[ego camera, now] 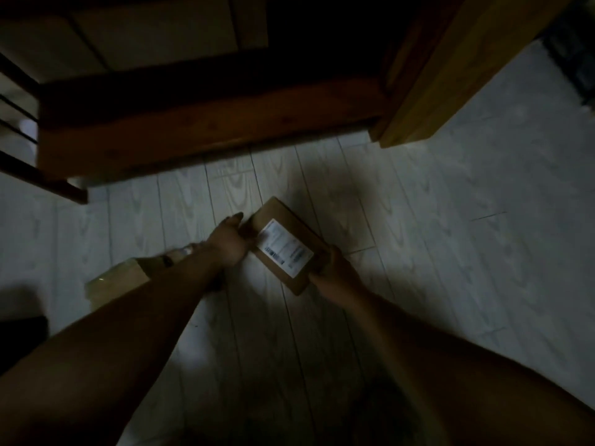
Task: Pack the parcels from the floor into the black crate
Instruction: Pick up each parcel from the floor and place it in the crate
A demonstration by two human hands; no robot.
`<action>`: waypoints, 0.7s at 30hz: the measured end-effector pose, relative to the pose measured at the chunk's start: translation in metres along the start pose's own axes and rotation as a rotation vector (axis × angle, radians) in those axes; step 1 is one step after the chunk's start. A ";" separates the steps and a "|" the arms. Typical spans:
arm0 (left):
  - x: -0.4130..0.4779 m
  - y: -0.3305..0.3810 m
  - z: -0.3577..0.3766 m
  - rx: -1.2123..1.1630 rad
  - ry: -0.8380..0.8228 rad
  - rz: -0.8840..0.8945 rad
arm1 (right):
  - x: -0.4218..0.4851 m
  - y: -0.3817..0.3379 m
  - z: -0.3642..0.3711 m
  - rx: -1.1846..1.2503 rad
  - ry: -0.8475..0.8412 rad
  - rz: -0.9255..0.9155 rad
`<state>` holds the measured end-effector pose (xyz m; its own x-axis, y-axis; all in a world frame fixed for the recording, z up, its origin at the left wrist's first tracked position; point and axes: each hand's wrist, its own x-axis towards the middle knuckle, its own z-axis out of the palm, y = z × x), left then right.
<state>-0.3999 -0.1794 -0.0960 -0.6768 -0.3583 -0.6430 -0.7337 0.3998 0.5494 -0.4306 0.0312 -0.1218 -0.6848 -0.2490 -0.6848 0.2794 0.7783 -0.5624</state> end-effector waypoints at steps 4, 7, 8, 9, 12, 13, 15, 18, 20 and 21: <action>0.075 -0.039 0.037 0.013 -0.007 -0.064 | 0.057 0.032 0.053 0.084 -0.019 0.036; 0.100 -0.056 0.053 0.026 0.062 -0.079 | 0.074 0.042 0.070 0.066 0.036 0.021; 0.100 -0.058 0.055 0.046 0.077 -0.086 | 0.075 0.043 0.070 0.063 0.051 0.016; 0.096 -0.060 0.054 0.080 0.085 -0.088 | 0.074 0.042 0.068 0.056 0.066 -0.002; 0.065 -0.052 0.042 0.094 0.102 -0.046 | 0.048 0.025 0.045 0.175 0.090 -0.046; 0.047 -0.047 0.033 0.039 0.105 -0.049 | 0.034 0.016 0.035 0.228 0.107 -0.058; 0.003 -0.030 0.011 -0.083 0.113 -0.068 | -0.001 -0.007 0.011 0.253 0.142 -0.095; -0.075 0.003 -0.032 -0.243 0.109 -0.108 | -0.068 -0.057 -0.031 0.259 0.062 -0.120; -0.133 0.030 -0.068 -0.333 0.092 -0.128 | -0.119 -0.096 -0.061 0.191 0.054 -0.165; -0.162 0.043 -0.087 -0.353 0.073 -0.131 | -0.146 -0.116 -0.075 0.140 0.067 -0.184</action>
<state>-0.3266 -0.1778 0.0787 -0.5692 -0.4510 -0.6874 -0.7811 0.0358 0.6233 -0.4139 0.0207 0.0783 -0.7748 -0.3370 -0.5350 0.2331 0.6343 -0.7371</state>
